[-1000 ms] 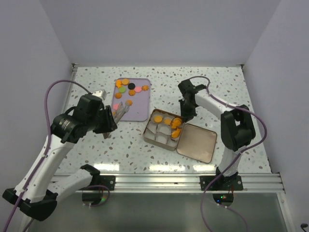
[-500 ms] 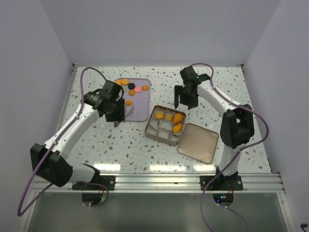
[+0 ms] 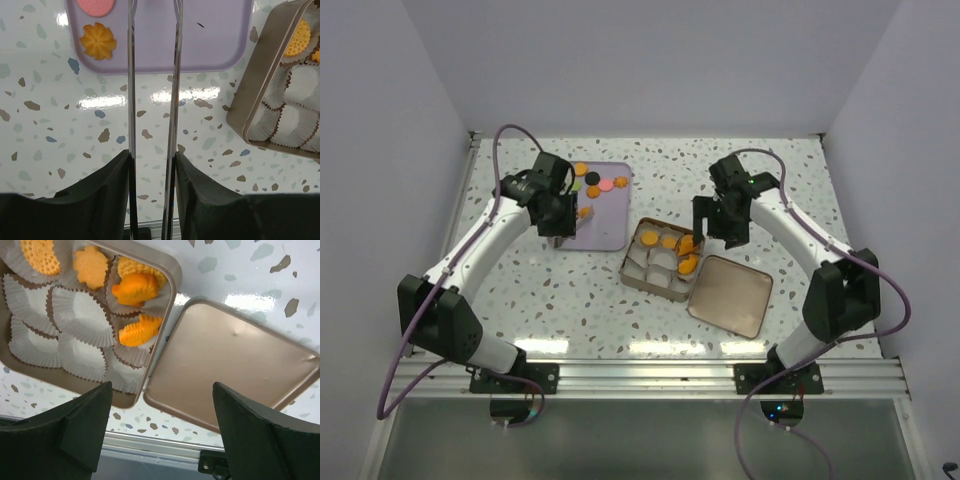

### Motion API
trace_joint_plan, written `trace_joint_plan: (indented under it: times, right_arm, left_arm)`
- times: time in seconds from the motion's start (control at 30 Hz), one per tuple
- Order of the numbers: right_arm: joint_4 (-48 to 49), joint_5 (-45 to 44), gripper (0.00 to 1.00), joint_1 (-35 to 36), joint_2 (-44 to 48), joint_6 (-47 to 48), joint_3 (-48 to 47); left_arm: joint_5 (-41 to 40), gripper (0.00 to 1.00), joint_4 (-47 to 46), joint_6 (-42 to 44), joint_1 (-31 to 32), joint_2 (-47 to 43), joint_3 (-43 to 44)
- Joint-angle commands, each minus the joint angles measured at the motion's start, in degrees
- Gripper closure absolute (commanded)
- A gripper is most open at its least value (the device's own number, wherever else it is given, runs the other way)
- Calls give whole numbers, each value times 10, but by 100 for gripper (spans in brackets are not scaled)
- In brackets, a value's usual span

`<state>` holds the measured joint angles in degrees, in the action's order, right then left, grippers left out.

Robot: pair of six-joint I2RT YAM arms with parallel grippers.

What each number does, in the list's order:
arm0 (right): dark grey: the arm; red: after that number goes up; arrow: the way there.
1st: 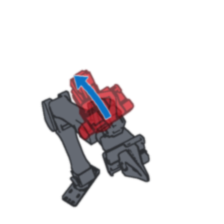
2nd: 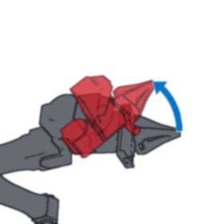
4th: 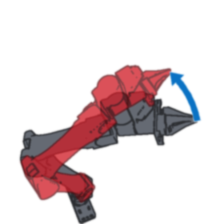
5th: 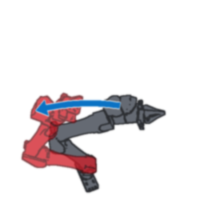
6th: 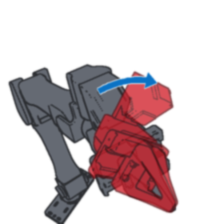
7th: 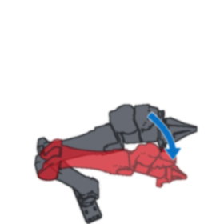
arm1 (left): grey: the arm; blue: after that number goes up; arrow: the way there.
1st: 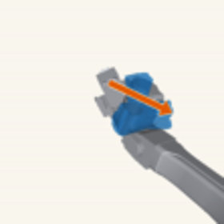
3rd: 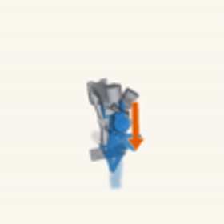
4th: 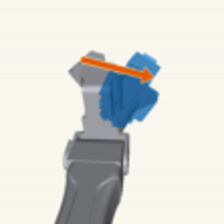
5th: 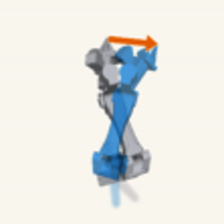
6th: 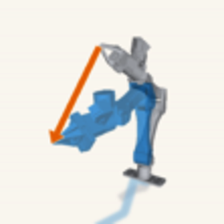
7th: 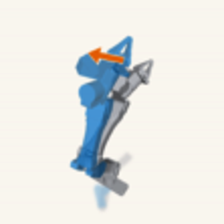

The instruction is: Pack the cookies

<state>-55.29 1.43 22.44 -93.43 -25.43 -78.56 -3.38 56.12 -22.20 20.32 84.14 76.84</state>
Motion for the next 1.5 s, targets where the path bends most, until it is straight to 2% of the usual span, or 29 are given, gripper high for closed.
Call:
trace_joint_plan:
  times: [0.0,0.13,0.3,0.77,0.97,1.0,1.1,1.3,1.47]
  right_arm:
    - [-16,-5,14,-1,47,-5,27]
    - [-23,-13,9,0,87,-4,65]
    - [-29,-30,8,-1,136,-9,111]
    - [-30,-33,7,-1,153,-24,133]
    - [-27,-32,7,-1,158,-23,141]
    - [-27,-31,7,-1,158,-23,143]
    - [-26,-28,7,-1,161,-23,149]
    - [-19,-16,8,-1,158,-21,158]
    - [-16,-4,8,-1,149,-16,152]
  left_arm:
    - [-15,57,-29,28,-3,6,18]
    - [-31,57,-29,43,-3,19,20]
    - [-32,56,-34,51,-3,34,23]
    - [-8,53,-55,53,-4,79,33]
    - [6,65,-56,51,-4,84,44]
    - [6,70,-54,49,-4,81,45]
    - [7,71,-43,46,-4,69,60]
    - [33,71,-29,55,-4,0,84]
    - [87,70,-22,61,-3,-63,69]
